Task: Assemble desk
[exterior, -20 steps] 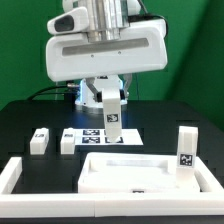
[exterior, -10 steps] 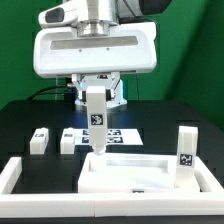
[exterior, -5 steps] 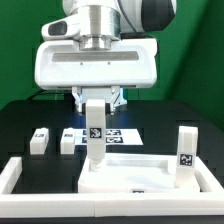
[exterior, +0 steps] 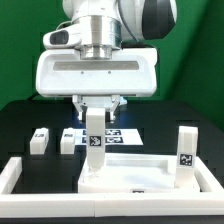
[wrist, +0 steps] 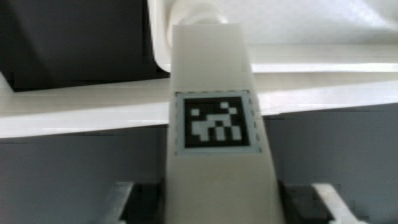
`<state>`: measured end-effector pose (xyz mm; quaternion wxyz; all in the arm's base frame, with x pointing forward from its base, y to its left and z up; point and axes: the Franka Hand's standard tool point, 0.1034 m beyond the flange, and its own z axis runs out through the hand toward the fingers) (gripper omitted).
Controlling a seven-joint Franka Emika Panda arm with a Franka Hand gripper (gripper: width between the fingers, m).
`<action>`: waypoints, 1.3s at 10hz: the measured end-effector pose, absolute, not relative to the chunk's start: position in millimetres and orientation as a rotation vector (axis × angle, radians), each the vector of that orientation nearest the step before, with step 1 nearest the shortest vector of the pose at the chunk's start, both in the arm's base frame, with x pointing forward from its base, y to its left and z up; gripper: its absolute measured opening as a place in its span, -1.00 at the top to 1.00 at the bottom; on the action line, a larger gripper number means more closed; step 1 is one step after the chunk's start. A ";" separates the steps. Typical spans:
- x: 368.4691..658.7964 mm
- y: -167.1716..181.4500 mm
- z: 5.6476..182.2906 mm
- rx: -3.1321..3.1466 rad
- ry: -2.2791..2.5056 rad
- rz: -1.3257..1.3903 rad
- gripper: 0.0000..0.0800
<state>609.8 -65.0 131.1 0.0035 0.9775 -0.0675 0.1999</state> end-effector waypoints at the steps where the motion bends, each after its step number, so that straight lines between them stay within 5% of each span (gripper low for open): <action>1: 610.0 -65.5 129.6 3.062 -0.211 0.626 0.27; 13: 604.4 -64.7 115.1 2.996 -0.195 0.722 0.27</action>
Offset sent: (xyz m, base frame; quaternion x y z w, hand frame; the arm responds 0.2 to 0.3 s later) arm 0.0171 -0.0047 0.0010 -0.0082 0.0166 -0.0050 0.9998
